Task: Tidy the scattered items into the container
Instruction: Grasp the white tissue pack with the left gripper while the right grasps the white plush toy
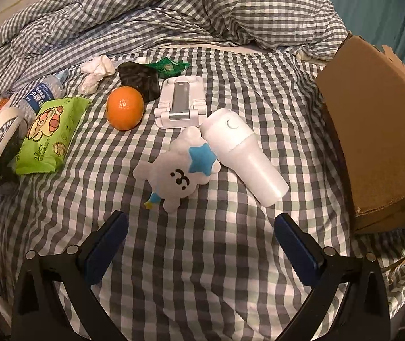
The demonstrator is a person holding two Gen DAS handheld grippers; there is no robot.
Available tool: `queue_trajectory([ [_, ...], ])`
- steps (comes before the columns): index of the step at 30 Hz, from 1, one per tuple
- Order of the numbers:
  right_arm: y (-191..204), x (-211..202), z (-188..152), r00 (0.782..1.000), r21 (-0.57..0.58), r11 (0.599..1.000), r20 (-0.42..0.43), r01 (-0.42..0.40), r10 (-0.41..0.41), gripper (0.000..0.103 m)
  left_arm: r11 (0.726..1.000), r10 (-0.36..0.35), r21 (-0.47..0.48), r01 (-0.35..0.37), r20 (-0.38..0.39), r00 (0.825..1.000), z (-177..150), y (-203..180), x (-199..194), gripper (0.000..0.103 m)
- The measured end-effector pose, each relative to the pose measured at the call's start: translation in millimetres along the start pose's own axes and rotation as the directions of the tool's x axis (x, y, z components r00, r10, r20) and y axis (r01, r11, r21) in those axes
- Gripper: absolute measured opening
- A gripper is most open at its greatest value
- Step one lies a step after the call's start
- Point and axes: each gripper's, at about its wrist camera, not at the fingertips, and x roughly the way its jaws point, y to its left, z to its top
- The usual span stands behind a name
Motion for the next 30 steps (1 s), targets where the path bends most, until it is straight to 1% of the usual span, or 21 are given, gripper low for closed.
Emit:
queue_trajectory([
  [3, 3, -1, 5, 1.0, 0.016, 1.0, 0.005, -0.011, 0.011, 0.097, 1.0, -0.01, -0.025, 0.01, 0.023, 1.0, 1, 8, -13, 0.049],
  [5, 5, -4, 9, 1.0, 0.033, 0.999, 0.01, -0.029, 0.028, 0.087, 1.0, -0.009, -0.02, 0.01, 0.051, 0.999, 3, 10, -26, 0.049],
  [7, 9, -3, 13, 0.999, 0.039, 0.998, 0.009, -0.044, 0.044, 0.082, 1.0, -0.004, -0.014, 0.005, 0.076, 0.997, 6, 11, -37, 0.049],
  [9, 13, 2, 17, 0.998, 0.054, 0.997, -0.001, -0.056, 0.056, 0.074, 1.0, -0.001, -0.01, 0.002, 0.103, 0.995, 6, 10, -50, 0.049],
  [12, 13, 16, 22, 0.995, 0.114, 0.99, -0.036, -0.084, 0.089, 0.071, 0.999, -0.033, 0.012, 0.031, 0.14, 0.99, 6, 6, -68, 0.049],
  [14, 11, 26, 26, 0.994, 0.157, 0.983, -0.05, -0.091, 0.1, 0.071, 0.993, -0.116, 0.026, 0.113, 0.135, 0.984, 6, 2, -76, 0.049],
  [15, 10, 31, 27, 0.993, 0.172, 0.981, -0.059, -0.09, 0.102, 0.071, 0.99, -0.139, 0.025, 0.137, 0.132, 0.981, 7, 1, -78, 0.049],
  [18, 9, 53, 32, 0.987, 0.216, 0.971, -0.098, -0.104, 0.128, 0.071, 0.988, -0.155, 0.039, 0.151, 0.124, 0.98, 7, -5, -79, 0.049],
  [19, 10, 61, 33, 0.986, 0.224, 0.97, -0.114, -0.092, 0.12, 0.071, 0.987, -0.16, 0.041, 0.157, 0.117, 0.98, 7, -7, -78, 0.049],
  [20, 10, 66, 33, 0.986, 0.229, 0.97, -0.122, -0.08, 0.11, 0.068, 0.987, -0.161, 0.045, 0.157, 0.11, 0.981, 6, -9, -77, 0.049],
  [21, 11, 65, 33, 0.989, 0.227, 0.972, -0.117, -0.061, 0.089, 0.063, 0.985, -0.169, 0.045, 0.165, 0.107, 0.98, 5, -10, -78, 0.049],
  [22, 11, 62, 33, 0.992, 0.223, 0.973, -0.105, -0.051, 0.076, 0.053, 0.984, -0.177, 0.048, 0.173, 0.104, 0.979, 5, -10, -78, 0.049],
  [25, 11, 53, 32, 0.989, 0.21, 0.975, -0.106, -0.074, 0.098, 0.054, 0.97, -0.24, 0.051, 0.237, 0.086, 0.967, 2, -16, -83, 0.049],
  [28, 9, 36, 31, 0.992, 0.188, 0.978, -0.075, -0.088, 0.104, 0.054, 0.97, -0.238, 0.077, 0.232, 0.092, 0.967, 0, -25, -89, 0.049],
  [30, 7, 20, 29, 0.989, 0.178, 0.975, -0.049, -0.132, 0.143, 0.054, 0.965, -0.259, 0.077, 0.252, 0.089, 0.962, -1, -28, -92, 0.049],
])
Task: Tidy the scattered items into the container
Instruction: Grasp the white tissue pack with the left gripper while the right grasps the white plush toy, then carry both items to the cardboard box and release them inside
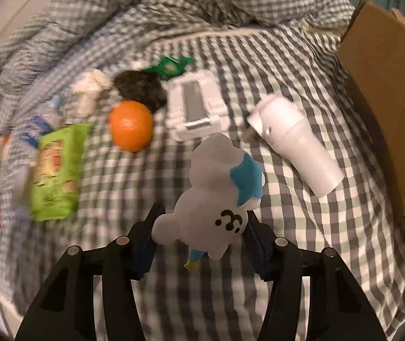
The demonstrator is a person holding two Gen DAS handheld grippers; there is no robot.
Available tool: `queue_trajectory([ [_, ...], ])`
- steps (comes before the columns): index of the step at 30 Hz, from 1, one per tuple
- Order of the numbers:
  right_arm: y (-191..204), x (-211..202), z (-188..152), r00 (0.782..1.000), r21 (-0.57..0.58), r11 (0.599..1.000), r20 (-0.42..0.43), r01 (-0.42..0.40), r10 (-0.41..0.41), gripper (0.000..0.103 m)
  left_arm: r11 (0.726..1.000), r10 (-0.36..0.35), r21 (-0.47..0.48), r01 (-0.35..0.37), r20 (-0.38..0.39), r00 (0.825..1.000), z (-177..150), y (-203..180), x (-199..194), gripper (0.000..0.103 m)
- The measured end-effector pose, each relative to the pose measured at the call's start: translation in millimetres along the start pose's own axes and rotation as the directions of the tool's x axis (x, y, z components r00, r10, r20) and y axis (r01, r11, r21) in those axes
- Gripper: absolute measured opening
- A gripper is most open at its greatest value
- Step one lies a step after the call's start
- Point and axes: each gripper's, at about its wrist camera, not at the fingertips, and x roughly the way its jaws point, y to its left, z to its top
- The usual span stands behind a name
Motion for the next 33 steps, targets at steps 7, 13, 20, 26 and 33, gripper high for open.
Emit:
queue_trajectory([
  [7, 2, -61, -2, 0.995, -0.045, 0.997, 0.083, -0.056, 0.06, 0.054, 0.999, 0.018, 0.047, -0.019, 0.012, 1.0, -8, -26, -13, 0.049],
  [13, -16, -107, 0, 0.989, -0.044, 0.998, 0.142, -0.033, 0.039, 0.054, 0.994, -0.02, 0.113, 0.016, 0.034, 0.999, -7, -64, -34, 0.049],
  [20, -64, -157, 7, 0.977, 0.001, 0.999, 0.211, 0.041, -0.04, 0.054, 0.976, -0.103, 0.198, 0.09, 0.057, 0.993, 0, -142, -55, 0.049],
  [26, -129, -185, 18, 0.962, 0.096, 0.991, 0.252, 0.089, -0.111, 0.054, 0.949, -0.155, 0.283, 0.136, 0.047, 0.987, 6, -217, -57, 0.05],
  [33, -200, -194, 21, 0.951, 0.198, 0.972, 0.254, 0.127, -0.176, 0.054, 0.911, -0.191, 0.379, 0.163, 0.036, 0.981, 5, -291, -55, 0.05],
])
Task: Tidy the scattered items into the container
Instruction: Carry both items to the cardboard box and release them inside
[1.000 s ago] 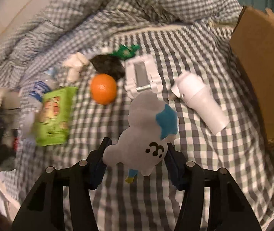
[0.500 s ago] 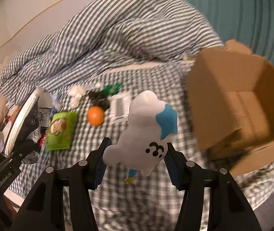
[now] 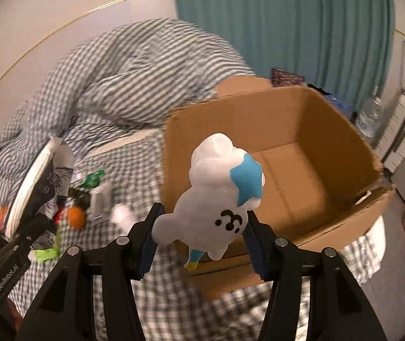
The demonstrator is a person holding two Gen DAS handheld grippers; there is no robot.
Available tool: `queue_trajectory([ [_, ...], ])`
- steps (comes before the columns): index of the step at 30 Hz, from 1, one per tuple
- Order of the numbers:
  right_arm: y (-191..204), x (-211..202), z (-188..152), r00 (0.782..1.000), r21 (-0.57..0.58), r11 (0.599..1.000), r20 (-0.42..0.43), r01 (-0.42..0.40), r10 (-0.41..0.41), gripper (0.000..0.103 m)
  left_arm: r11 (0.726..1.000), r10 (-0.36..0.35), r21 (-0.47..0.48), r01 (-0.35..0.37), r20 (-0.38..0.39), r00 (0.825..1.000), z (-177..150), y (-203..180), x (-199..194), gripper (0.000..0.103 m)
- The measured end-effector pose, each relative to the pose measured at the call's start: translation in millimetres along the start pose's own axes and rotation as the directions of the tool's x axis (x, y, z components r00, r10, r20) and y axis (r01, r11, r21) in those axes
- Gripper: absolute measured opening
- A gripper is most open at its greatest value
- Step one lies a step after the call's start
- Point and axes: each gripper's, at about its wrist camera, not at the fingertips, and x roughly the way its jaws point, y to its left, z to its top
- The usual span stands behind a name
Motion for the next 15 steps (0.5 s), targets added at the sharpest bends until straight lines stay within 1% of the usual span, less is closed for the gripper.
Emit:
queue_trajectory([
  [4, -34, 3, 4, 0.999, 0.047, 0.998, -0.004, 0.039, -0.039, 0.054, 0.997, -0.038, 0.071, 0.037, 0.003, 0.999, 11, -45, 13, 0.05],
  [8, -67, 17, 7, 0.996, 0.085, 0.993, -0.034, 0.084, -0.082, 0.054, 0.983, -0.097, 0.152, 0.1, -0.026, 0.995, 18, -99, 36, 0.05],
  [10, -82, 25, 10, 0.994, 0.101, 0.989, -0.049, 0.104, -0.099, 0.054, 0.976, -0.108, 0.185, 0.114, -0.043, 0.993, 25, -122, 50, 0.05],
  [12, -94, 34, 15, 0.992, 0.112, 0.987, -0.059, 0.118, -0.112, 0.054, 0.972, -0.114, 0.2, 0.121, -0.045, 0.992, 29, -135, 59, 0.05],
  [15, -106, 44, 17, 0.991, 0.116, 0.986, -0.071, 0.117, -0.11, 0.054, 0.967, -0.114, 0.22, 0.128, -0.075, 0.991, 33, -152, 74, 0.054],
])
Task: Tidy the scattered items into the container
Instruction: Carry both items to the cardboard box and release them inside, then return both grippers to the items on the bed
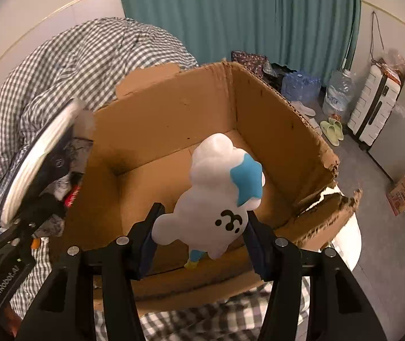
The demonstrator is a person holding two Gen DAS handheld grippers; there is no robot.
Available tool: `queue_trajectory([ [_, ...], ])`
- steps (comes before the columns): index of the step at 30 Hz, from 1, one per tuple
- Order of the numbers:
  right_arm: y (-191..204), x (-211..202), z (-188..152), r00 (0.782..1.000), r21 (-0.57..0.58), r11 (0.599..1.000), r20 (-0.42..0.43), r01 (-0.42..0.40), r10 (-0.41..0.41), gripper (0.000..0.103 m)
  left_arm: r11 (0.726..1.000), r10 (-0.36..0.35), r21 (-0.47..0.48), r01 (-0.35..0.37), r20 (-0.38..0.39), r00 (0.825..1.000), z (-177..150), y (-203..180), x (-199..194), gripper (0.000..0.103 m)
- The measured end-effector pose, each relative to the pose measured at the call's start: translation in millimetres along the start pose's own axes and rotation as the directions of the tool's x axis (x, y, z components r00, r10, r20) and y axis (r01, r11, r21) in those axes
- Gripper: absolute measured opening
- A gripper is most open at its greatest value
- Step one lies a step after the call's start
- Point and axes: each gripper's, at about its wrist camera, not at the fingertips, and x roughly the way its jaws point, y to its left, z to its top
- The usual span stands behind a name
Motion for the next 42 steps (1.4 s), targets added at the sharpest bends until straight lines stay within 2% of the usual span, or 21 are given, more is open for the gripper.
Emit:
queue_trajectory([
  [3, -2, 6, 3, 1.0, -0.031, 0.999, 0.006, 0.015, -0.015, 0.054, 1.0, 0.009, -0.004, -0.009, -0.043, 0.999, -1, -4, 10, 0.065],
  [4, 2, 7, 4, 1.0, -0.059, 0.998, 0.01, 0.026, -0.025, 0.056, 1.0, 0.014, -0.009, -0.014, -0.041, 0.999, -1, -4, 12, 0.075],
  [5, 5, 9, 5, 1.0, -0.077, 0.997, 0.01, 0.025, -0.025, 0.068, 0.999, 0.04, -0.01, -0.04, -0.044, 0.998, -2, -4, 14, 0.084],
  [6, 7, 9, 6, 0.999, -0.081, 0.996, 0.014, 0.043, -0.042, 0.073, 0.998, 0.065, -0.012, -0.066, -0.045, 0.997, -1, 0, 15, 0.086],
  [7, 6, 9, 6, 0.997, -0.074, 0.994, 0.027, 0.076, -0.075, 0.083, 0.996, 0.085, -0.011, -0.085, -0.045, 0.995, -1, 1, 15, 0.09],
  [8, 5, 8, 6, 0.996, -0.067, 0.994, 0.037, 0.082, -0.08, 0.085, 0.996, 0.087, -0.01, -0.088, -0.042, 0.995, -1, 4, 14, 0.092],
  [11, -1, 3, 7, 0.999, -0.022, 0.999, 0.037, 0.023, -0.023, 0.085, 0.995, 0.094, -0.012, -0.094, -0.041, 0.995, -6, 7, 9, 0.095],
  [15, -6, -7, 4, 0.999, 0.0, 1.0, 0.047, 0.026, -0.026, 0.085, 0.994, 0.105, -0.036, -0.107, -0.048, 0.993, -12, 19, -1, 0.095],
  [18, -5, -19, 2, 0.998, 0.005, 1.0, 0.061, 0.01, -0.01, 0.085, 0.99, 0.112, -0.083, -0.116, -0.048, 0.993, -20, 38, -13, 0.097],
  [22, 14, -39, -8, 0.996, -0.033, 0.999, 0.08, -0.023, 0.026, 0.085, 0.974, 0.158, -0.154, -0.164, -0.053, 0.986, -39, 77, -35, 0.103],
  [25, 37, -53, -16, 0.993, -0.074, 0.995, 0.091, -0.066, 0.073, 0.085, 0.951, 0.216, -0.209, -0.226, -0.071, 0.974, -61, 116, -51, 0.103],
  [32, 103, -75, -49, 0.979, -0.204, 0.964, 0.08, -0.169, 0.188, 0.085, 0.859, 0.377, -0.324, -0.397, -0.124, 0.918, -125, 209, -96, 0.103],
  [35, 132, -77, -65, 0.972, -0.251, 0.946, 0.06, -0.204, 0.226, 0.085, 0.823, 0.415, -0.357, -0.441, -0.153, 0.897, -154, 241, -110, 0.103],
  [42, 191, -71, -98, 0.965, -0.356, 0.904, 0.016, -0.238, 0.26, 0.085, 0.765, 0.447, -0.416, -0.491, -0.206, 0.87, -195, 296, -118, 0.103],
])
